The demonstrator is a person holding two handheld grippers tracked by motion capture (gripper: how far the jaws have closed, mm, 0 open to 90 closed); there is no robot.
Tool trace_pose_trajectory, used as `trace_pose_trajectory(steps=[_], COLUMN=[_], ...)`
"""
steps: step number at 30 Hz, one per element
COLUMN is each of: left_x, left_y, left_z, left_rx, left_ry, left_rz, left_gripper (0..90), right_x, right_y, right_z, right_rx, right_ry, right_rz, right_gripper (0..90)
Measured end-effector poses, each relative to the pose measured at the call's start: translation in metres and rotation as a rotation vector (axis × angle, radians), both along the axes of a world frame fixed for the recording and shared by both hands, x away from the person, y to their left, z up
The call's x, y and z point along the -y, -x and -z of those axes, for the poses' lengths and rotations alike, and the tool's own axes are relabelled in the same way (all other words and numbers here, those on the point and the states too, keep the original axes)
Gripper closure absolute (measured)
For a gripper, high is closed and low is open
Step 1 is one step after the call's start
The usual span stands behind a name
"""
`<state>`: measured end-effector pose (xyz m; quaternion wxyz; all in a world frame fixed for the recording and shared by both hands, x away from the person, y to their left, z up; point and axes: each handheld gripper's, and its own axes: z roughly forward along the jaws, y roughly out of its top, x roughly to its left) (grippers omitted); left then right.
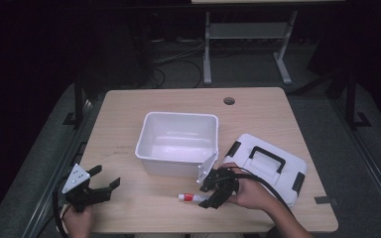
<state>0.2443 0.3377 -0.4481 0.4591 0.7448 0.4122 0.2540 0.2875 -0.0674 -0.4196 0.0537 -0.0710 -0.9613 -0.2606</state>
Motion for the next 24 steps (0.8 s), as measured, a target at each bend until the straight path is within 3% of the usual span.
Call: trace_pose_trajectory(steps=[2, 7, 24], left_x=[0.0, -0.001, -0.001], left_y=[0.0, 0.0, 0.0], left_z=[0.0, 0.0, 0.0], left_rx=[0.001, 0.001, 0.0], left_ry=[0.001, 0.0, 0.01], left_rz=[0.0, -0.001, -0.001], left_gripper=[13.7, 13.7, 13.7], right_x=[-0.003, -0.01, -0.019], right_y=[0.0, -0.001, -0.004], right_z=[-0.001, -0.002, 0.015], right_rx=[0.014, 0.019, 0.028], right_ry=[0.017, 0.006, 0.041], right_rz=[-0.004, -0.009, 0.0], right_gripper=[45.2, 45.7, 50.3])
